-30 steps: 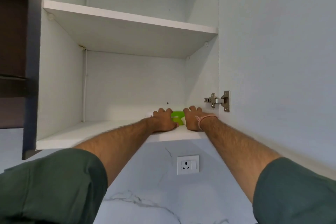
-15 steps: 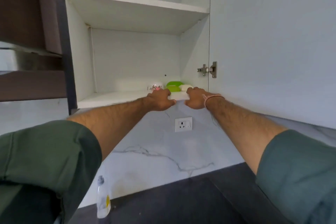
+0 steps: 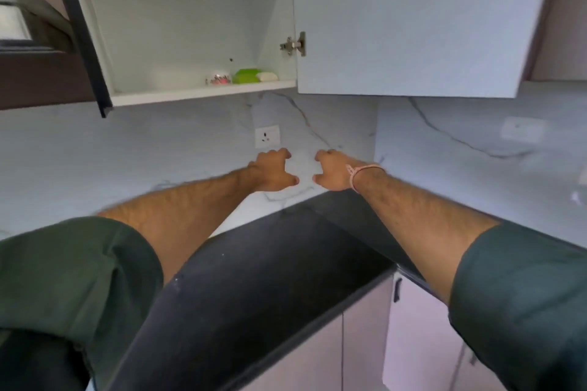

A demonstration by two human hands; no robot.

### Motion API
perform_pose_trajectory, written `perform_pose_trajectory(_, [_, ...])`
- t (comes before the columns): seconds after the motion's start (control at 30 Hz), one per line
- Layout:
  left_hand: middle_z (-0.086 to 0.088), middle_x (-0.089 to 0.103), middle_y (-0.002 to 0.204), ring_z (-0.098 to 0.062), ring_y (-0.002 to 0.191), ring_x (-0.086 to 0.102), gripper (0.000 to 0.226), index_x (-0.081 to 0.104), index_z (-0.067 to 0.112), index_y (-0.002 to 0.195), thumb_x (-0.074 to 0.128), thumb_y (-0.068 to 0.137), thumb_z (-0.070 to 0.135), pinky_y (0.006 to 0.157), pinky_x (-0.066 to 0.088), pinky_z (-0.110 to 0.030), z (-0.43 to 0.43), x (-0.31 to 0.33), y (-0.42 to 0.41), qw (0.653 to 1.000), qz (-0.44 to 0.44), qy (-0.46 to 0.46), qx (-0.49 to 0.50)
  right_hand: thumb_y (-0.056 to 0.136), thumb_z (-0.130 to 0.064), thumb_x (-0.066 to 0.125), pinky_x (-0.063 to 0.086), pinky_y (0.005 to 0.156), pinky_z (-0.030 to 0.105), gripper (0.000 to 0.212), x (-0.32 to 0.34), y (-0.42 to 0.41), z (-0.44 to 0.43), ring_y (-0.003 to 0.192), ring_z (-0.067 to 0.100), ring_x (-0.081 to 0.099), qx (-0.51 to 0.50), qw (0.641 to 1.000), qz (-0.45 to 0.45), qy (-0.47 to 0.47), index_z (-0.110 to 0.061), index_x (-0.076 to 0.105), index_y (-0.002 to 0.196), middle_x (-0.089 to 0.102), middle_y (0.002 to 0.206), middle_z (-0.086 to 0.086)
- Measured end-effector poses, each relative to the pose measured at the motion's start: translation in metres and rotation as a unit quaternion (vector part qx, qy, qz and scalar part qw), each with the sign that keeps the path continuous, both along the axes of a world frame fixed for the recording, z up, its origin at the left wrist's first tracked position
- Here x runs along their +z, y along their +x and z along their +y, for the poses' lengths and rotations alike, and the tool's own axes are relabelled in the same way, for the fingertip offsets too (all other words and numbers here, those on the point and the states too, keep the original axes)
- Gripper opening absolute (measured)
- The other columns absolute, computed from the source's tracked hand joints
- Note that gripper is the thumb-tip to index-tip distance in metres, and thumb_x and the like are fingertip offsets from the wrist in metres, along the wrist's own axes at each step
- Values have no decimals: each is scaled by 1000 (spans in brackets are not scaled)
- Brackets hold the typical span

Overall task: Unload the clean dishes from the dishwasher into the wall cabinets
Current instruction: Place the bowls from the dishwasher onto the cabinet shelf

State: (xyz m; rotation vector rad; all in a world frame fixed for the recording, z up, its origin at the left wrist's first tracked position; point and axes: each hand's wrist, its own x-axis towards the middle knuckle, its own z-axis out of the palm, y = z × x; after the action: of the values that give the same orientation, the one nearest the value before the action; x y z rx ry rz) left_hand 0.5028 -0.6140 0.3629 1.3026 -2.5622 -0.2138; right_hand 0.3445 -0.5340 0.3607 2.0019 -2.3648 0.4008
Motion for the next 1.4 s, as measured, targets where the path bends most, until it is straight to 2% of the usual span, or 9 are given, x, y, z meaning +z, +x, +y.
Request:
perform_pose_trajectory(0.1, [-9, 42, 150, -32, 135, 40, 75, 34, 21, 147, 66, 85, 48, 109, 38, -49, 48, -34, -14, 999, -20, 26, -33, 95, -30, 55, 45, 103, 44, 55, -35, -16, 66, 124, 33, 50, -26, 999, -34, 23, -14, 36, 143, 44, 144, 12])
perform_pose_trajectory(0.23, [-9, 44, 148, -31, 135, 41, 73, 38, 20, 146, 66, 85, 46, 109, 38, -47, 116, -79, -34, 996, -28, 49, -71, 94, -33, 56, 40, 108, 45, 61, -75, -44, 150, 132, 32, 43, -71, 994, -68, 47, -13, 34, 147, 38, 149, 11])
perform_pose_trajectory(0.43, [-7, 44, 147, -28, 134, 42, 70, 35, 21, 148, 67, 88, 41, 109, 39, -50, 230, -147, -79, 985, -58, 122, -110, 96, -29, 55, 40, 107, 43, 57, -144, -91, 292, 130, 33, 45, -139, 978, -129, 81, -14, 34, 146, 39, 148, 11])
perform_pose_trajectory(0.57, [-6, 44, 148, -28, 134, 42, 68, 37, 18, 148, 66, 90, 40, 110, 38, -43, 299, -181, -115, 979, -80, 139, -125, 95, -33, 55, 41, 105, 44, 56, -184, -115, 383, 129, 32, 45, -170, 970, -139, 103, -12, 36, 144, 39, 146, 10])
perform_pose_trajectory(0.63, [-6, 42, 152, -28, 136, 41, 68, 40, 20, 147, 68, 89, 43, 112, 36, -41, 348, -207, -140, 973, -89, 159, -144, 95, -33, 54, 39, 108, 42, 56, -208, -131, 442, 132, 32, 43, -183, 966, -140, 119, -11, 37, 143, 38, 148, 11])
perform_pose_trajectory(0.77, [-7, 40, 153, -31, 137, 40, 68, 37, 22, 147, 66, 90, 46, 112, 37, -47, 446, -258, -181, 953, -119, 219, -172, 94, -34, 54, 39, 109, 43, 59, -256, -159, 543, 133, 32, 44, -211, 952, -174, 137, -11, 35, 145, 38, 150, 12])
perform_pose_trajectory(0.97, [-7, 40, 152, -26, 137, 40, 66, 39, 23, 146, 65, 90, 47, 111, 36, -37, 567, -330, -229, 914, -191, 271, -233, 95, -30, 55, 40, 107, 41, 56, -326, -187, 671, 130, 33, 45, -264, 918, -249, 159, -8, 37, 143, 41, 146, 16])
perform_pose_trajectory(1.2, [-7, 45, 148, -23, 133, 45, 61, 41, 17, 144, 63, 93, 41, 106, 38, -32, 656, -397, -283, 865, -237, 339, -284, 95, -26, 54, 40, 106, 40, 54, -401, -219, 772, 130, 29, 45, -333, 863, -339, 170, -10, 38, 143, 42, 145, 13])
perform_pose_trajectory(1.4, [-7, 48, 146, -20, 127, 48, 56, 43, 14, 143, 65, 93, 31, 96, 41, -27, 698, -478, -349, 834, -214, 426, -279, 95, -19, 52, 42, 103, 38, 52, -476, -267, 791, 126, 27, 47, -389, 828, -373, 155, -14, 37, 144, 44, 143, 10])
